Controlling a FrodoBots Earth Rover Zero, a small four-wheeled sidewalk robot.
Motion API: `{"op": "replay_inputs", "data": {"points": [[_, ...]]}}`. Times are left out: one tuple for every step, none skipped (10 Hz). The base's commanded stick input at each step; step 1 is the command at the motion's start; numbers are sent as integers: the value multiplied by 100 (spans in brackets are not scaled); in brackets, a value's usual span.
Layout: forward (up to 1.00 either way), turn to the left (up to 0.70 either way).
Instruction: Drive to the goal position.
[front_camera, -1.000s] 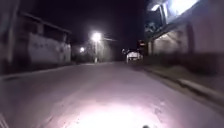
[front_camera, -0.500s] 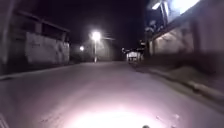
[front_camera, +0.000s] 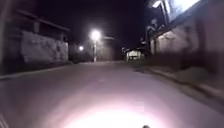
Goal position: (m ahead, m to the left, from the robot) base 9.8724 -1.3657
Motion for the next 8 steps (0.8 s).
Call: {"op": "replay_inputs", "data": {"points": [[70, 1], [70, 1], [70, 1], [70, 1], [70, 1], [70, 1], [70, 1], [70, 1]]}}
